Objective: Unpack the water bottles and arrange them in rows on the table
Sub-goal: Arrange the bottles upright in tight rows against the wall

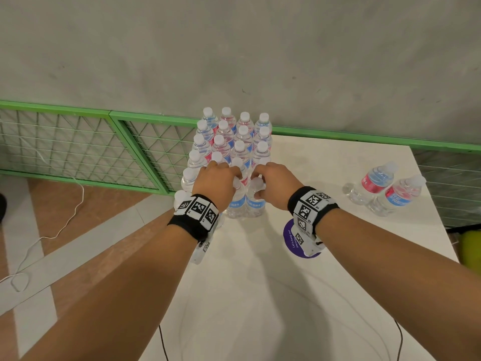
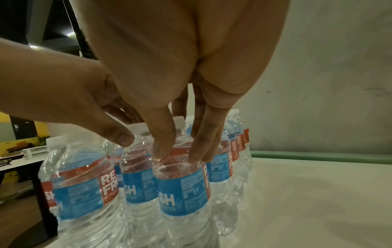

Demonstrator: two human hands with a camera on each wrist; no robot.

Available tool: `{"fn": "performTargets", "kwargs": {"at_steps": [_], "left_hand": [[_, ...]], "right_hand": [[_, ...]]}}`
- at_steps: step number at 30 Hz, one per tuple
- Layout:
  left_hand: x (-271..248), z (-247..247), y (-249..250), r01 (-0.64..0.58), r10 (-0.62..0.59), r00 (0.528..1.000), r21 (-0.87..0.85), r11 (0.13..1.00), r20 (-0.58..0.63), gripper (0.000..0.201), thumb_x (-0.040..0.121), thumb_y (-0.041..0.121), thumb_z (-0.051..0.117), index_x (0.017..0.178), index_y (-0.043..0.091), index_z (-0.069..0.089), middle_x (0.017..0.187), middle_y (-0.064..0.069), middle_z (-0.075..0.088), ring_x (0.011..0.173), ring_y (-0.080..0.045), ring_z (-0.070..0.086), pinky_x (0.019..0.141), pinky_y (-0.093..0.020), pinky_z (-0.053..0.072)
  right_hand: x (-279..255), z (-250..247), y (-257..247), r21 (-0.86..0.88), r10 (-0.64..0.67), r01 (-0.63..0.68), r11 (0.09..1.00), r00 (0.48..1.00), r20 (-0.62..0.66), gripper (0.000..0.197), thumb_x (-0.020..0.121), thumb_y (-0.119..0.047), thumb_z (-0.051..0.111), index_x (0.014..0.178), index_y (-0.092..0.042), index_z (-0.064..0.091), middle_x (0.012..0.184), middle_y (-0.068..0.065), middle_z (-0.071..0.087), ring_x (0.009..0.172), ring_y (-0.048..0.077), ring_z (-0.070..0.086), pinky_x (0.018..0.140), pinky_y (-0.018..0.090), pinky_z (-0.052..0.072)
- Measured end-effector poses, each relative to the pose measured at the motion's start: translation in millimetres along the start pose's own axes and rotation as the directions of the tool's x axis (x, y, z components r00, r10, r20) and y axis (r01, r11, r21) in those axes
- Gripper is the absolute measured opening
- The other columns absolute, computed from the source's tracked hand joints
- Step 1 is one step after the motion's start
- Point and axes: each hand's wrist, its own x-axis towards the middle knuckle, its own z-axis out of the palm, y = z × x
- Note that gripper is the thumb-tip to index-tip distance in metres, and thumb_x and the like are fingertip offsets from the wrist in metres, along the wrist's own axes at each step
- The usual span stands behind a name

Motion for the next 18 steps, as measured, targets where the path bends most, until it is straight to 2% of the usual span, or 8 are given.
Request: {"fn": "performTargets", "kwargs": {"at_steps": [4, 6, 8, 10, 14, 18], "left_hand": [[1.1, -2.7, 0.8, -0.009, 0.009, 0.999, -0.004, 1.000, 0.040, 0.035, 0.089, 0.027, 0.061, 0.123, 0.032, 0.057, 0.114, -0.001, 0.062, 0.109, -0.026, 0.052, 0.088, -0.037, 0.041], [2.7, -7.3, 3.6, 0.000, 0.000, 0.997, -0.005, 1.000, 0.076, 0.036, 0.088, 0.030, 0.062, 0.124, 0.031, 0.056, 0.116, -0.002, 0.061, 0.110, -0.026, 0.052, 0.090, -0.038, 0.041], [4.7, -15.6, 10.5, 0.015, -0.014, 0.998, -0.009, 1.000, 0.059, 0.035, 0.087, 0.031, 0.062, 0.121, 0.028, 0.058, 0.115, -0.002, 0.062, 0.108, -0.026, 0.053, 0.091, -0.038, 0.041], [7.4, -26.2, 24.6, 0.004, -0.006, 1.000, -0.070, 0.998, -0.026, 0.029, 0.087, 0.032, 0.061, 0.115, 0.025, 0.062, 0.110, -0.001, 0.065, 0.103, -0.026, 0.057, 0.089, -0.040, 0.046], [21.2, -38.5, 79.8, -0.132, 0.085, 0.987, -0.381, 0.915, -0.138, 0.022, 0.088, 0.025, 0.063, 0.108, 0.020, 0.066, 0.101, 0.001, 0.066, 0.093, -0.019, 0.060, 0.083, -0.036, 0.050], [46.2, -30.8, 154.0, -0.303, 0.262, 0.953, -0.506, 0.807, -0.153, 0.026, 0.086, 0.022, 0.067, 0.112, 0.023, 0.064, 0.106, 0.004, 0.059, 0.087, -0.013, 0.059, 0.081, -0.030, 0.050]], "right_hand": [[-5.4, 1.5, 5.0, 0.037, -0.008, 0.008, 0.999, 1.000, 0.011, 0.054, 0.076, -0.026, 0.079, 0.124, -0.023, 0.055, 0.110, 0.007, 0.057, 0.099, 0.024, 0.058, 0.085, 0.032, 0.046], [-13.5, -3.7, 11.0, 0.125, -0.010, 0.008, 0.992, 1.000, 0.014, 0.060, 0.075, -0.030, 0.079, 0.129, -0.026, 0.053, 0.110, 0.004, 0.059, 0.093, 0.019, 0.057, 0.083, 0.029, 0.047], [-24.5, -13.7, 23.1, 0.198, 0.003, 0.001, 0.980, 1.000, -0.021, 0.056, 0.078, -0.032, 0.078, 0.128, -0.026, 0.055, 0.109, 0.001, 0.059, 0.086, 0.014, 0.055, 0.079, 0.025, 0.044], [-37.3, -28.6, 42.3, 0.210, 0.026, -0.007, 0.978, 0.996, -0.085, 0.041, 0.081, -0.032, 0.075, 0.120, -0.024, 0.060, 0.106, -0.001, 0.060, 0.084, 0.012, 0.055, 0.077, 0.023, 0.042], [-67.9, -68.4, 96.7, 0.173, 0.114, -0.080, 0.982, 0.973, -0.198, 0.021, 0.085, -0.031, 0.070, 0.105, -0.024, 0.066, 0.096, -0.005, 0.060, 0.084, 0.014, 0.056, 0.080, 0.027, 0.047], [-99.4, -109.6, 162.0, 0.128, 0.250, -0.220, 0.967, 0.915, -0.318, 0.015, 0.086, -0.027, 0.067, 0.100, -0.022, 0.066, 0.093, -0.004, 0.059, 0.085, 0.015, 0.055, 0.078, 0.026, 0.043]]}}
